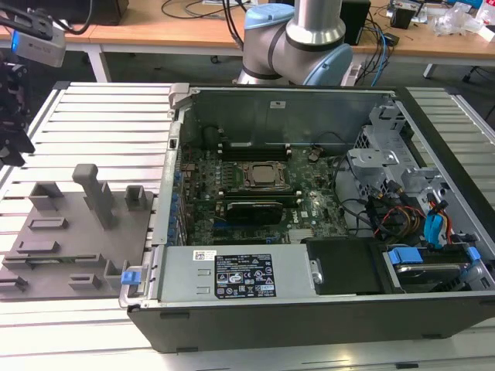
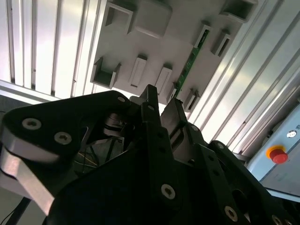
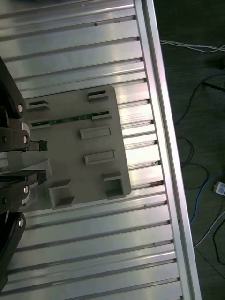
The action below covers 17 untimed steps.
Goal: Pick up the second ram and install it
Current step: 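Pick up the second ram and move it above second insertion slot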
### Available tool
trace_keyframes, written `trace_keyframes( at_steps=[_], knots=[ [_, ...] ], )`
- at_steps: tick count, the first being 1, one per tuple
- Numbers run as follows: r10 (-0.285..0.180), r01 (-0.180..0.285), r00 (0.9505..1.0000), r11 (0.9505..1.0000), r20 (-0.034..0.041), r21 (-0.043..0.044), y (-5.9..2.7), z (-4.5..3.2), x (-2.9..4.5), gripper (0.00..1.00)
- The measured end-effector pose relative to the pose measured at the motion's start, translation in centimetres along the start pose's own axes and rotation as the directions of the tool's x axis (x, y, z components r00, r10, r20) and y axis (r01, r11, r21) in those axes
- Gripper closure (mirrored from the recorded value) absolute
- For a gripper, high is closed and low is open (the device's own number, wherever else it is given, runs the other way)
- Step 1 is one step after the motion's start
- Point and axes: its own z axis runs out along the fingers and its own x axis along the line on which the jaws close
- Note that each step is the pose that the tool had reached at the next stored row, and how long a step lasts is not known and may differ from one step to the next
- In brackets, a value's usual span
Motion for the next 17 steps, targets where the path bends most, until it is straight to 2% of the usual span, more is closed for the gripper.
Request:
trace_keyframes(
  at_steps=[17],
  knots=[
    [-0.005, 0.005, 1.0000, 1.0000, -0.0002, -0.0001, -0.06, 1.11, 0.08, 0.70]
  ],
)
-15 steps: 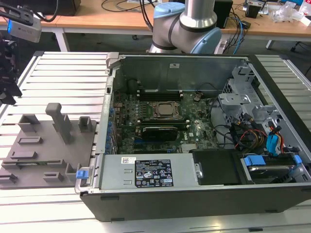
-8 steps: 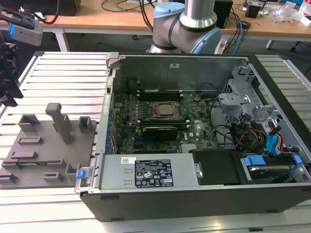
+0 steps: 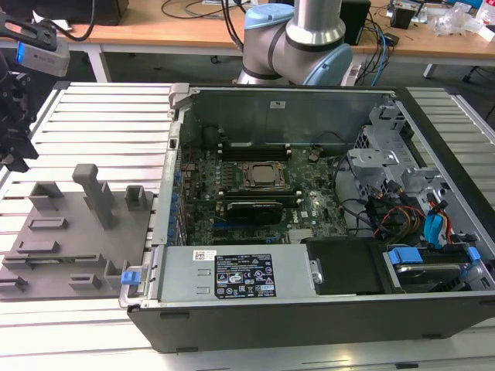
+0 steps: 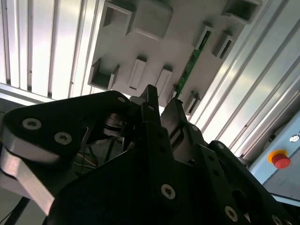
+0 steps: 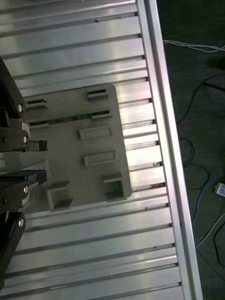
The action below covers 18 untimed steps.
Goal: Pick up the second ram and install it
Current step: 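Pick up the second ram and move it above second insertion slot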
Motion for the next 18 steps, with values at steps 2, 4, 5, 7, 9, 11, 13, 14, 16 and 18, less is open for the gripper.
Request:
trace_keyframes(
  at_steps=[2, 4, 5, 7, 9, 11, 13, 14, 16, 18],
  knots=[
    [-0.001, 0.001, 1.0000, 1.0000, 0.0000, 0.0000, -0.01, 0.11, 0.01, 0.70],
    [-0.001, 0.001, 1.0000, 1.0000, -0.0001, 0.0000, -0.01, 0.24, 0.02, 0.70],
    [-0.001, 0.001, 1.0000, 1.0000, -0.0001, -0.0001, -0.02, 0.27, 0.03, 0.70],
    [-0.002, 0.002, 1.0000, 1.0000, -0.0002, -0.0001, -0.02, 0.37, 0.03, 0.70],
    [-0.002, 0.002, 1.0000, 1.0000, -0.0001, -0.0001, -0.03, 0.50, 0.03, 0.70],
    [-0.004, 0.004, 1.0000, 1.0000, -0.0002, -0.0001, -0.04, 0.84, 0.04, 0.70],
    [-0.006, 0.006, 1.0000, 1.0000, -0.0003, -0.0002, -0.08, 1.64, 0.07, 0.70],
    [-0.007, 0.007, 1.0000, 1.0000, -0.0004, -0.0002, -0.08, 1.74, 0.07, 0.70],
    [-0.007, 0.007, 1.0000, 1.0000, -0.0004, -0.0002, -0.09, 1.83, 0.07, 0.70],
    [-0.007, 0.007, 1.0000, 1.0000, -0.0004, -0.0002, -0.10, 1.96, 0.08, 0.70]
  ],
)
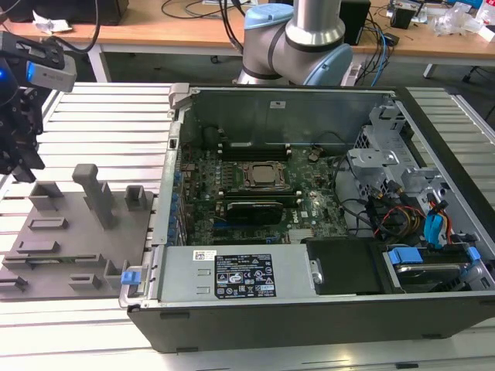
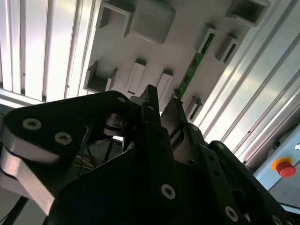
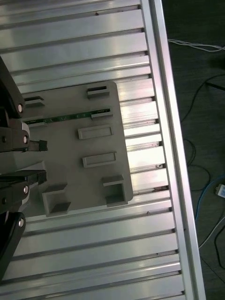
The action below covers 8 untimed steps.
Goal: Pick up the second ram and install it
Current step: 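Pick up the second ram and move it above second insertion slot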
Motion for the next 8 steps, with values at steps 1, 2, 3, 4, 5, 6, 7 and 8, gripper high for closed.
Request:
trace_keyframes(
  at_steps=[1, 2, 3, 4, 5, 6, 7, 8],
  knots=[
    [0.000, 0.000, 1.0000, 1.0000, 0.0000, 0.0000, 0.00, 0.08, 0.00, 0.70],
    [0.000, 0.000, 1.0000, 1.0000, 0.0000, 0.0000, 0.00, 0.13, 0.00, 0.70],
    [0.000, 0.000, 1.0000, 1.0000, 0.0000, 0.0000, -0.01, 0.22, 0.00, 0.70],
    [-0.001, 0.001, 1.0000, 1.0000, 0.0000, 0.0000, -0.01, 0.32, 0.01, 0.70],
    [-0.001, 0.001, 1.0000, 1.0000, 0.0000, -0.0001, -0.02, 0.45, 0.01, 0.70],
    [-0.001, 0.001, 1.0000, 1.0000, 0.0000, 0.0000, -0.03, 0.65, 0.01, 0.70],
    [-0.001, 0.001, 1.0000, 1.0000, 0.0000, 0.0000, -0.03, 0.76, 0.02, 0.70],
    [-0.001, 0.001, 1.0000, 1.0000, -0.0001, -0.0001, -0.04, 0.84, 0.02, 0.70]
  ],
)
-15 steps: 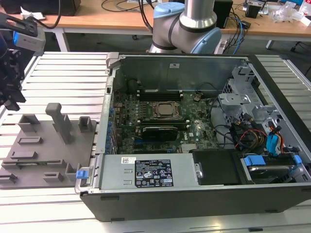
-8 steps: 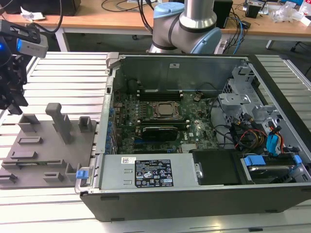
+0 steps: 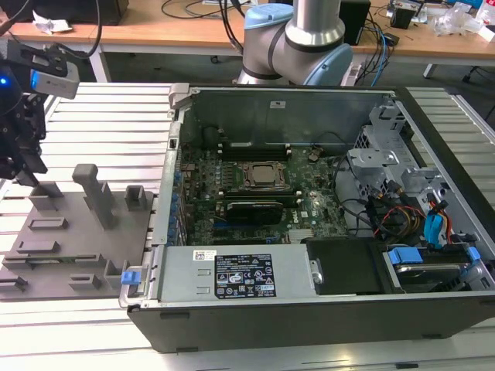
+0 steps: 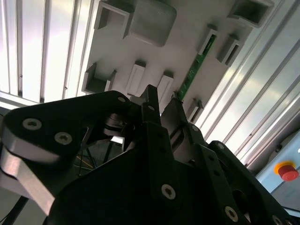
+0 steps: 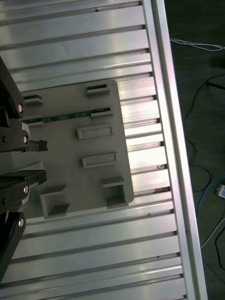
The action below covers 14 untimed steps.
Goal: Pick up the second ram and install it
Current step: 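Pick up the second ram and move it above second insertion slot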
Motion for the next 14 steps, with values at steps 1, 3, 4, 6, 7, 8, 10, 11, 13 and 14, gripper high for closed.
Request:
trace_keyframes(
  at_steps=[1, 3, 4, 6, 7, 8, 10, 11, 13, 14],
  knots=[
    [0.000, 0.000, 1.0000, 1.0000, 0.0000, 0.0001, 0.00, 0.07, 0.00, 0.70],
    [0.000, 0.000, 1.0000, 1.0000, 0.0000, 0.0000, -0.01, 0.23, 0.01, 0.70],
    [0.000, 0.000, 1.0000, 1.0000, 0.0000, 0.0000, -0.01, 0.29, 0.01, 0.70],
    [-0.001, 0.001, 1.0000, 1.0000, 0.0000, 0.0000, -0.02, 0.40, 0.01, 0.70],
    [-0.001, 0.001, 1.0000, 1.0000, 0.0000, 0.0001, -0.02, 0.51, 0.02, 0.70],
    [-0.001, 0.001, 1.0000, 1.0000, 0.0000, 0.0001, -0.03, 0.60, 0.02, 0.70],
    [-0.001, 0.001, 1.0000, 1.0000, 0.0000, 0.0001, -0.04, 0.77, 0.03, 0.70],
    [-0.001, 0.001, 1.0000, 1.0000, -0.0001, 0.0000, -0.04, 0.82, 0.03, 0.70],
    [-0.002, 0.002, 1.0000, 1.0000, 0.0000, 0.0000, -0.05, 0.99, 0.03, 0.70],
    [-0.002, 0.002, 1.0000, 1.0000, 0.0000, 0.0000, -0.05, 1.03, 0.03, 0.70]
  ],
)
